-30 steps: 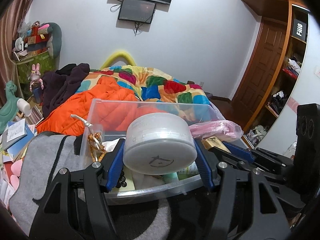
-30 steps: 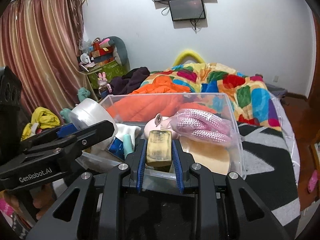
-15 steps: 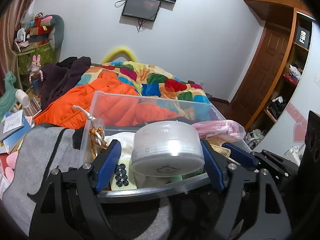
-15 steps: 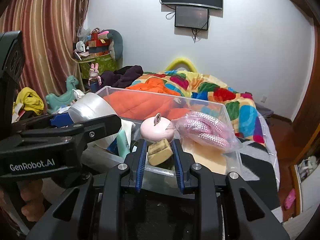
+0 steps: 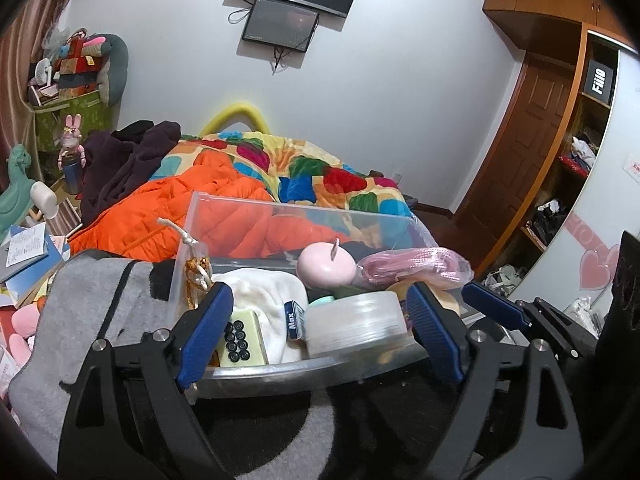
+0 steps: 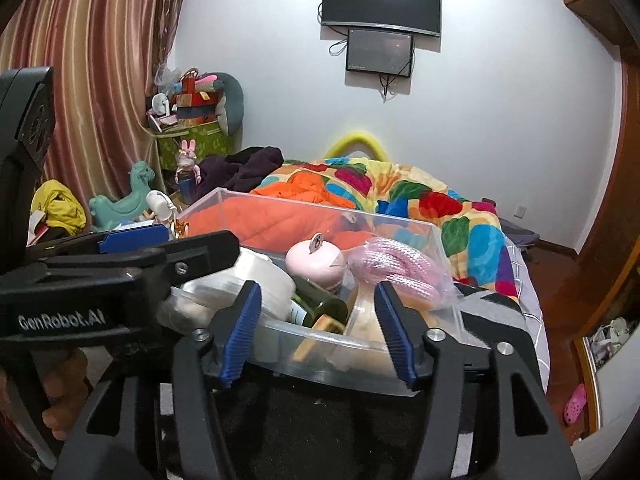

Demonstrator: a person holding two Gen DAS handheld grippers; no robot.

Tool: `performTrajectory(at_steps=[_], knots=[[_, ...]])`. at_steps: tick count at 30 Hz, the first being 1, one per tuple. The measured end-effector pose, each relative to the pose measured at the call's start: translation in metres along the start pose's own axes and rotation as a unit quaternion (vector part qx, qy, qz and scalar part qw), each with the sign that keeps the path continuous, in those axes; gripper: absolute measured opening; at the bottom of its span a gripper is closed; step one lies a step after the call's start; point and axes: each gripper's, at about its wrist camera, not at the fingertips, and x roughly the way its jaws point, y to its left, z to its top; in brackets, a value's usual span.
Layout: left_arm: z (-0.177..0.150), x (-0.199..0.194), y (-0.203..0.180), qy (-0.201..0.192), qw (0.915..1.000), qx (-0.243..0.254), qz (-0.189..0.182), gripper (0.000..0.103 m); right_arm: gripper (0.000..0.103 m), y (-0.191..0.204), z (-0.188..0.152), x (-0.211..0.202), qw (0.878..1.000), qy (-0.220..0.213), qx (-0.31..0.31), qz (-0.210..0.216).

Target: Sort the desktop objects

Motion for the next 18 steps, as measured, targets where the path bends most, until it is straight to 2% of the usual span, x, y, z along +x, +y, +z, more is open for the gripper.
performTrajectory(at_steps=[8, 12, 16, 18], knots=[[-0.002, -0.022, -0.002, -0.018, 0.9997, 0.003, 0.016, 0.09, 0.059, -0.008, -0.003, -0.018, 1.0, -0.007, 0.024, 0.007], [-0.005, -0.033, -0.003, -0.024, 0.9995, 0.003, 0.02, 0.09, 0.071, -0.015, -0.006, -0.029, 0.999, -0.013, 0.042, 0.013], [-0.01, -0.042, -0.009, -0.03, 0.9989, 0.013, 0.032, 0.09, 0.072, -0.02, -0.01, -0.042, 0.998, -0.018, 0.057, 0.012], [-0.014, -0.047, -0.012, -0.029, 0.9991, 0.015, 0.026, 0.09, 0.072, -0.022, -0.012, -0.046, 0.998, -0.017, 0.06, 0.011]])
